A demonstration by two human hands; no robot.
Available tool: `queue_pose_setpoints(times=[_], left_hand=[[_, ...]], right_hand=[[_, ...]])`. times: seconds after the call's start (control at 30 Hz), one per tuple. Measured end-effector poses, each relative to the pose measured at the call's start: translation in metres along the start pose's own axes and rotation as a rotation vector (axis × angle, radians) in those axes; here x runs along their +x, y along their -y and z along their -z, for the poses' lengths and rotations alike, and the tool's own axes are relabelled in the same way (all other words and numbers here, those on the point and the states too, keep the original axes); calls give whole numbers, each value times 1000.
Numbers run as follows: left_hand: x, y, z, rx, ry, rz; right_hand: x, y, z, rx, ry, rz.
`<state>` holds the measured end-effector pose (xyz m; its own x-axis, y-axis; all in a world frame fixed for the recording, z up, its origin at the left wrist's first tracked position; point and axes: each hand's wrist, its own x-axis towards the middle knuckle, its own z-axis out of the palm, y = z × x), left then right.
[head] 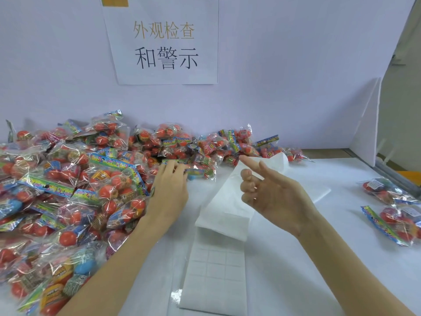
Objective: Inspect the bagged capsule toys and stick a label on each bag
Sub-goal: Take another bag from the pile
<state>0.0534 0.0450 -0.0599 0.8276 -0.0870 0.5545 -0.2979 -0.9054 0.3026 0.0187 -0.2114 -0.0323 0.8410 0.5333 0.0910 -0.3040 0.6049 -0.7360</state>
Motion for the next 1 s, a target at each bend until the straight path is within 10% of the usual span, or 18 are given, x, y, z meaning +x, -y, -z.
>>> queue_pose_setpoints(times=[0.13,0.37,1.0], left_hand=[[4,-14,8,-438,-201,130],[-1,-49,16,-1131,24,326],[-4,-48,14,-1261,242,304]], right_hand=[[5,-5,1,-39,-162,23],[5,-16,-10,-589,-295,151],[6,-18,-15,-599,-461,267]])
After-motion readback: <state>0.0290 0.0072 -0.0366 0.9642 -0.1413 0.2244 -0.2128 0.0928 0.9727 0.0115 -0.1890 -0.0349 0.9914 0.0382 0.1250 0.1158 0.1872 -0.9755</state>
